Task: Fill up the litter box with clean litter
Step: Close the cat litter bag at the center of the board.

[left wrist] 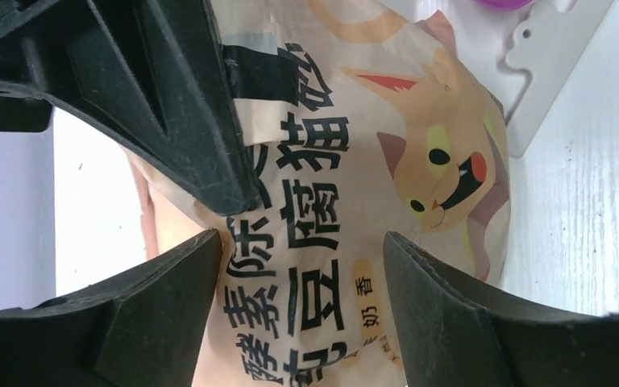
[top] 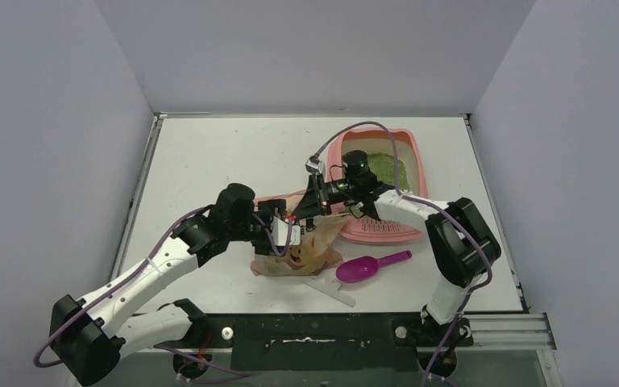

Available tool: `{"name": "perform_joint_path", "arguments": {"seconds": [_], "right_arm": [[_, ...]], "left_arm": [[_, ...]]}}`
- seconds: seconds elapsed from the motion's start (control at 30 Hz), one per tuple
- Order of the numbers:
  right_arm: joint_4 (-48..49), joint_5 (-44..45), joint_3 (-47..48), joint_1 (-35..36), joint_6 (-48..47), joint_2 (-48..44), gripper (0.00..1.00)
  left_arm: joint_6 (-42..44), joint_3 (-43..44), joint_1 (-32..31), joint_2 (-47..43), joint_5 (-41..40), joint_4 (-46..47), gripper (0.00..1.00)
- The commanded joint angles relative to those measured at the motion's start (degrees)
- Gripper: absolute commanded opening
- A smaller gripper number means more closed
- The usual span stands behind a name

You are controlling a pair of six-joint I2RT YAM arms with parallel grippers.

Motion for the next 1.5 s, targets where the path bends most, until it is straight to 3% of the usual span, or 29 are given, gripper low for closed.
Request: {"name": "perform_joint_path", "arguments": {"seconds": [0.0, 0.03, 0.07, 0.2, 0.27, 0.37, 0.43, 0.5, 0.57, 0.7, 0.8, 0.97, 1.07, 1.1, 1.13, 1.27, 1.47], "right_arm": [[63.3, -2.0, -0.4, 1.5, 48.6, 1.3, 0.00], [72.4, -1.5, 0.1, 1.4, 55.5, 3.7, 0.00], [74.5, -1.7, 0.0, 1.6, 57.5, 5.4, 0.00], [73.4, -2.1, -1.7, 1.5, 53.2, 5.2, 0.00], [67.7, -2.3, -2.7, 0.9, 48.2, 3.5, 0.00], [46.4, -2.3, -4.1, 0.6, 32.2, -1.2, 0.00], [24.6, -1.0, -3.2, 0.7, 15.4, -4.5, 0.00], [-6.7, 1.4, 0.9, 0.8, -3.6, -6.4, 0.04], [-24.6, 2.9, 5.8, 1.0, -18.9, -6.4, 0.06], [-25.0, 2.5, 6.3, 0.6, -18.6, -6.2, 0.10], [-28.1, 3.3, 7.3, 0.4, -20.9, -6.5, 0.27], [-41.2, 4.3, 11.0, 0.0, -31.1, -6.3, 0.45], [-48.2, 3.8, 11.7, 0.0, -37.8, -5.9, 0.46], [-50.4, 4.2, 11.8, 0.1, -40.0, -5.9, 0.45], [-53.3, 5.3, 12.4, -0.1, -42.7, -5.9, 0.37], [-58.0, 8.9, 12.8, -2.3, -48.0, -7.0, 0.00], [-49.1, 12.8, 8.8, -9.0, -41.6, -10.8, 0.00]], "left_arm": [[0.3, -1.1, 0.0, -3.0, -2.5, -1.4, 0.69], [0.3, -1.6, 0.0, -3.6, -3.1, -1.3, 0.68], [0.4, -2.2, 0.0, -4.2, -3.8, -0.9, 0.67], [0.3, -3.7, -0.2, -5.8, -5.0, -0.8, 0.62], [0.3, -3.9, -0.2, -6.0, -5.5, -1.2, 0.54], [0.2, -4.1, -0.3, -5.4, -6.0, -1.3, 0.33], [0.1, -4.1, -0.3, -4.9, -6.0, -1.1, 0.28], [0.0, -4.1, -0.4, -4.4, -6.2, -1.0, 0.25], [-0.1, -4.0, -0.5, -3.8, -6.6, -1.3, 0.20], [0.3, -3.0, -0.8, -2.4, -6.0, -3.4, 0.14], [0.6, -2.3, -1.0, -1.7, -7.7, -5.6, 0.00], [0.4, -3.1, -1.0, -3.2, -8.7, -5.0, 0.00], [0.2, -3.4, -1.0, -3.6, -8.9, -4.8, 0.00], [0.0, -3.4, -1.0, -3.5, -8.9, -4.8, 0.00], [-0.2, -3.2, -1.0, -3.5, -8.9, -4.8, 0.00], [-0.5, -2.9, -0.9, -3.5, -8.8, -5.3, 0.00], [-0.6, -2.6, -0.8, -3.9, -7.8, -7.1, 0.00]]}}
